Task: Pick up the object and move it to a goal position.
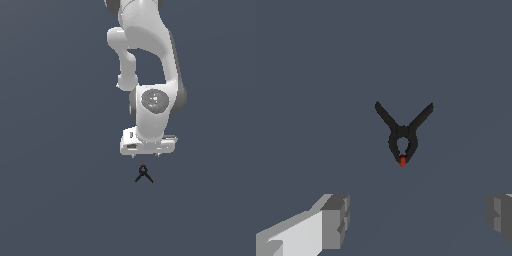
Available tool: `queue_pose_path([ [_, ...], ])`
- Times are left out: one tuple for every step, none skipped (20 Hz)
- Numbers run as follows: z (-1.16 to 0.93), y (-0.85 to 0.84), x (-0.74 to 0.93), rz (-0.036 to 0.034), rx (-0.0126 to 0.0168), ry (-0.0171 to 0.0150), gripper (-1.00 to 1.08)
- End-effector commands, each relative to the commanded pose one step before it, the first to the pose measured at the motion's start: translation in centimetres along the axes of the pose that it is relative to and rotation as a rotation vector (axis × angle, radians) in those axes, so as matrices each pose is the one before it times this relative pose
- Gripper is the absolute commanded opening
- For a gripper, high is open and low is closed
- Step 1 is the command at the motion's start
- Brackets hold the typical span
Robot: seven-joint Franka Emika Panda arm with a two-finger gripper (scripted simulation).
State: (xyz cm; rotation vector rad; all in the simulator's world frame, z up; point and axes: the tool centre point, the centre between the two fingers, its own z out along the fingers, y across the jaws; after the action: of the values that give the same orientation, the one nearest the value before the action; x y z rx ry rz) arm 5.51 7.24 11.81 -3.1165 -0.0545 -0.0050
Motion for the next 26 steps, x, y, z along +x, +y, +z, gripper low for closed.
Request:
queue_pose_path([
  [1.299,0.086,1.081,0.00975,-0.0054,-0.00122,1.0],
  [0.479,0.025,0.38,0.00347,-0.00208,-0.00028,1.0],
  [0.454,0.023,0.347,0.00323,-0.00201,-0.00025,1.0],
  [0.428,0.022,0.315,0.003,-0.00195,-0.00023,1.0],
  [0.4,0.016,0.285,0.00271,-0.00183,-0.0002,1.0],
  [0.372,0.014,0.256,0.00247,-0.00172,-0.00017,1.0],
  [0.342,0.012,0.229,0.00224,-0.00161,-0.00015,1.0],
  [0.312,0.01,0.203,0.002,-0.00147,-0.00013,1.0],
  [0.282,0.011,0.179,0.00183,-0.00138,-0.00011,1.0],
  [0.249,0.006,0.155,0.00155,-0.00119,-0.00009,1.0],
  [0.217,0.001,0.132,0.00127,-0.001,-0.00007,1.0],
  [0.185,0.009,0.111,0.00121,-0.00096,-0.00007,1.0],
  [0.151,-0.001,0.089,0.00085,-0.00068,-0.00005,1.0],
  [0.119,0.005,0.069,0.00076,-0.00062,-0.00004,1.0],
  [0.085,0.003,0.049,0.00053,-0.00044,-0.00003,1.0],
  [0.048,-0.019,0.027,0.0,0.0,0.0,1.0],
  [0.02,0.018,0.012,0.00038,-0.00031,-0.00002,1.0],
  [-0.051,-0.002,-0.09,-0.00069,0.00045,-0.00087,1.0],
  [0.041,0.0,0.0,0.0,0.0,0.0,1.0],
  [0.121,-0.001,0.0,0.0,0.0,0.0,1.0],
  [0.201,-0.001,0.0,0.0,0.0,0.0,1.0],
  [0.28,-0.002,-0.001,0.0,0.0,0.0,1.0],
  [0.359,-0.002,-0.003,0.0,0.0,0.0,1.0],
  [0.437,-0.002,-0.005,0.0,0.0,0.0,1.0],
  [0.513,-0.003,-0.008,0.0,0.0,0.0,1.0],
  [0.563,0.015,-0.012,0.00026,-0.0002,0.00036,1.0],
])
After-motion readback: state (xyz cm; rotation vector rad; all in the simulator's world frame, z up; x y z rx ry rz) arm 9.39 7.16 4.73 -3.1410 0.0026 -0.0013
